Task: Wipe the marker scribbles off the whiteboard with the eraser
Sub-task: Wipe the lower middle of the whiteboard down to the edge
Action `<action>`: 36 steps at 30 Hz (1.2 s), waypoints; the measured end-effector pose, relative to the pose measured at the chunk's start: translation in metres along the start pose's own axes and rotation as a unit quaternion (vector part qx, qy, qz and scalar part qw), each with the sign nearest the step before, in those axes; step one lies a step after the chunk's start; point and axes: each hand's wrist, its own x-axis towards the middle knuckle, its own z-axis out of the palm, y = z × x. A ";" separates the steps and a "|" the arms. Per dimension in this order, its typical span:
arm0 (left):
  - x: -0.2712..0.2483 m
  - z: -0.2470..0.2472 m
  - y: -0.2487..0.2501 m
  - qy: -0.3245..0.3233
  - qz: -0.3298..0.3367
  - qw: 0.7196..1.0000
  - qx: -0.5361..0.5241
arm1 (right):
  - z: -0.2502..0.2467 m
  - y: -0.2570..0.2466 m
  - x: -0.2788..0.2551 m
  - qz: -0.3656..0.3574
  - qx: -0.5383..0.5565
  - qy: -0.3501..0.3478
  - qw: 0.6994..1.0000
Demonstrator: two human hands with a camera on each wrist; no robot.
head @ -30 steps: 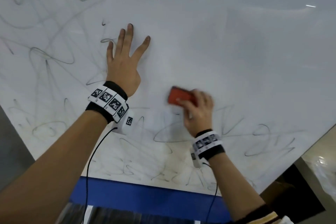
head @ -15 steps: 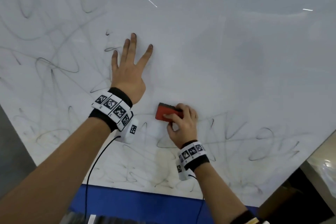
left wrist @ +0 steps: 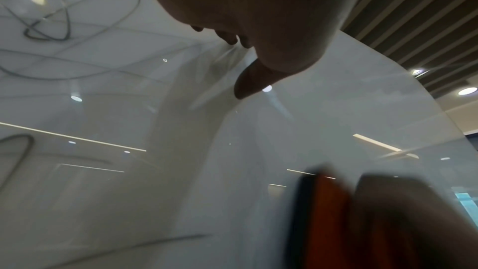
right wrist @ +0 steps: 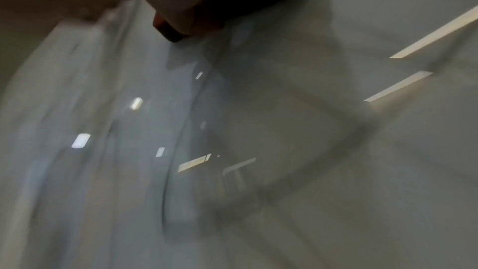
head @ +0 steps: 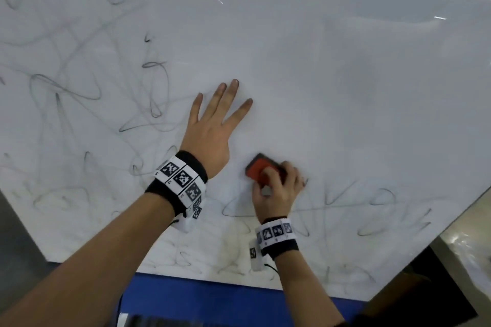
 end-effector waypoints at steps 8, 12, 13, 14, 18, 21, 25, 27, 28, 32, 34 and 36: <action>-0.004 0.004 -0.003 0.003 0.001 1.000 -0.017 | -0.019 0.015 0.005 -0.062 -0.013 -0.052 0.997; -0.003 0.011 0.004 0.034 -0.011 0.999 -0.033 | -0.063 0.030 0.080 0.112 0.049 0.155 0.980; -0.002 0.012 0.007 0.037 -0.019 0.998 -0.036 | -0.066 0.031 0.089 0.127 0.056 0.181 0.974; -0.002 0.012 0.010 0.037 -0.030 0.998 -0.040 | -0.063 0.029 0.090 0.130 0.058 0.187 0.972; -0.001 0.012 0.019 0.035 -0.056 0.996 -0.055 | -0.035 0.006 0.045 -0.021 0.013 0.011 1.000; -0.003 0.010 0.017 0.040 -0.055 0.997 -0.047 | -0.057 0.028 0.064 -0.045 -0.005 0.005 0.999; -0.005 0.008 0.020 0.043 -0.064 0.996 -0.047 | -0.102 0.060 0.118 0.157 0.094 0.242 0.953; -0.005 0.008 0.026 0.037 -0.078 0.995 -0.052 | -0.090 0.055 0.115 0.147 0.090 0.248 0.953; -0.004 0.008 0.028 0.034 -0.084 0.994 -0.054 | -0.077 0.050 0.103 0.095 0.065 0.202 0.973; -0.003 0.013 0.030 0.030 -0.097 0.994 -0.041 | -0.030 0.042 0.006 -0.212 -0.019 -0.132 0.968; -0.004 0.016 0.032 0.037 -0.100 0.993 -0.043 | -0.030 0.060 -0.024 -0.279 -0.032 -0.228 0.932; -0.005 0.018 0.033 0.041 -0.100 0.993 -0.050 | -0.045 0.077 -0.018 -0.264 -0.034 -0.224 0.938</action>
